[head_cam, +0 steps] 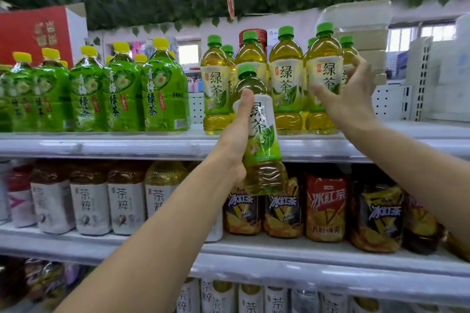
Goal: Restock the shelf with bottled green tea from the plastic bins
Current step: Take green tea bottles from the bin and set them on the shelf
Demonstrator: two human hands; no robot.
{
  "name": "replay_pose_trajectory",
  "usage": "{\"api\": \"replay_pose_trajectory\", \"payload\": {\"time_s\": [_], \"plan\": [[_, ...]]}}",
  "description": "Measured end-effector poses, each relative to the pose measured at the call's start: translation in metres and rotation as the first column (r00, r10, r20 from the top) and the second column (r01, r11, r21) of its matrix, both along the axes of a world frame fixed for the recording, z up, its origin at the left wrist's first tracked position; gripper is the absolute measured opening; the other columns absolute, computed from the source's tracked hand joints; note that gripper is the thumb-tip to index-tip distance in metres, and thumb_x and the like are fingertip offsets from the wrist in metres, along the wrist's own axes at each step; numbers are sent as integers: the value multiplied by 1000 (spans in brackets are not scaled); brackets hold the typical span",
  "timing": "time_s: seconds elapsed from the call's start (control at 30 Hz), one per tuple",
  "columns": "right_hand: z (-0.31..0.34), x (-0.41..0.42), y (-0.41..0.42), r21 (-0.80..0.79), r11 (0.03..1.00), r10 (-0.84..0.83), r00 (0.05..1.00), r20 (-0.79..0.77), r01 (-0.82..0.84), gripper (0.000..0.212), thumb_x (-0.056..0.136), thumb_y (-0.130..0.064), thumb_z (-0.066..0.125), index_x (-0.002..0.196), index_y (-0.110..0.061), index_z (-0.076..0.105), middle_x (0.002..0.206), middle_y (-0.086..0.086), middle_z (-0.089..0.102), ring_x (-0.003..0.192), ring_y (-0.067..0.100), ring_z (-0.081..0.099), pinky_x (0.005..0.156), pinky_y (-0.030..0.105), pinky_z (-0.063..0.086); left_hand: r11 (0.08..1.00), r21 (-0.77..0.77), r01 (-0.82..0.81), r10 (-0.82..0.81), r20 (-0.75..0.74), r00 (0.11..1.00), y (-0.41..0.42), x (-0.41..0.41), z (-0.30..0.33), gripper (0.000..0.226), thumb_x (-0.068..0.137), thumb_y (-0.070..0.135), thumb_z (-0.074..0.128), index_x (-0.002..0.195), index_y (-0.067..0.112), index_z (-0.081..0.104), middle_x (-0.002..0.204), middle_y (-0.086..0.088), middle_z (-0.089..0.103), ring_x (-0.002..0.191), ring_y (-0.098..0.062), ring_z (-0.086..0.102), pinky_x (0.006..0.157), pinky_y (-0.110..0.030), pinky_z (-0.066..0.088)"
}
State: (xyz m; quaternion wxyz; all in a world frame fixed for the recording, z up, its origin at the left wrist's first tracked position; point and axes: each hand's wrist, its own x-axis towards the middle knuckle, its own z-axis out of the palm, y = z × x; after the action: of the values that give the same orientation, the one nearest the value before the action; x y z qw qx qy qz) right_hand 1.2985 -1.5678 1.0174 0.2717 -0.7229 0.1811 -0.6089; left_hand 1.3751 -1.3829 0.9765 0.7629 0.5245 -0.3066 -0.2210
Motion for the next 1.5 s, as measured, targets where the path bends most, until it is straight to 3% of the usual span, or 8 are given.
{"api": "replay_pose_trajectory", "payload": {"time_s": [0.07,0.2,0.37,0.53,0.8,1.17,1.3,1.5], "plan": [[-5,-14,33,-132,977,171,985,8,-168,60,84,-43,72,129,-16,42,120,8,53,109,17,52,91,31,49,1000,-3,-16,16,29,999,-1,-4,5,66,81,75,54,108,16,69,94,-10,77,89,-29,73,93,-50,56],[-15,-27,85,67,880,441,759,-480,-469,71,63,-68,66,116,-22,55,102,-6,67,94,8,65,77,23,51,998,-53,-38,41,58,997,-5,-11,21,61,82,72,57,105,17,69,107,-14,75,106,-37,70,97,-53,54],[-18,-25,86,193,760,644,683,-345,-620,31,79,-30,79,105,-26,63,94,-7,76,90,9,72,91,39,56,992,-116,47,-29,152,988,-11,-18,39,56,88,66,55,112,18,69,106,-9,77,100,-28,73,89,-47,58],[-27,-27,65,166,819,574,795,-198,-549,40,81,-25,78,113,-30,56,101,-7,74,95,6,69,94,37,54,994,33,-108,77,495,865,-19,-16,40,65,93,71,38,132,23,58,125,-1,66,116,-19,60,102,-40,47],[-7,-40,21,210,855,462,880,109,-475,36,83,-19,75,111,-23,53,104,-1,69,93,14,68,72,25,55,801,-202,-564,477,785,396,-26,29,33,78,90,48,66,151,21,24,140,2,24,125,-5,16,108,-27,17],[8,-51,-58,262,923,270,959,85,-283,73,70,-22,86,132,-15,48,116,1,67,107,22,64,101,45,48,709,-214,-673,537,781,318,-42,54,31,102,84,40,77,155,12,11,157,-10,14,147,-22,6,121,-36,7],[-2,-46,-74,309,912,272,962,39,-270,66,78,-12,80,133,-8,45,118,4,62,107,20,59,81,24,45,689,-316,-652,559,804,201,-48,56,23,99,82,35,80,154,9,18,154,-10,22,144,-21,15,123,-34,11],[1,-43,-85,333,905,309,947,-87,-265,67,76,-16,82,132,-9,46,118,6,65,109,21,60,90,31,41,717,-260,-647,562,764,317,-51,62,15,101,82,33,80,156,14,14,157,-7,18,148,-20,11,125,-38,9]]}}
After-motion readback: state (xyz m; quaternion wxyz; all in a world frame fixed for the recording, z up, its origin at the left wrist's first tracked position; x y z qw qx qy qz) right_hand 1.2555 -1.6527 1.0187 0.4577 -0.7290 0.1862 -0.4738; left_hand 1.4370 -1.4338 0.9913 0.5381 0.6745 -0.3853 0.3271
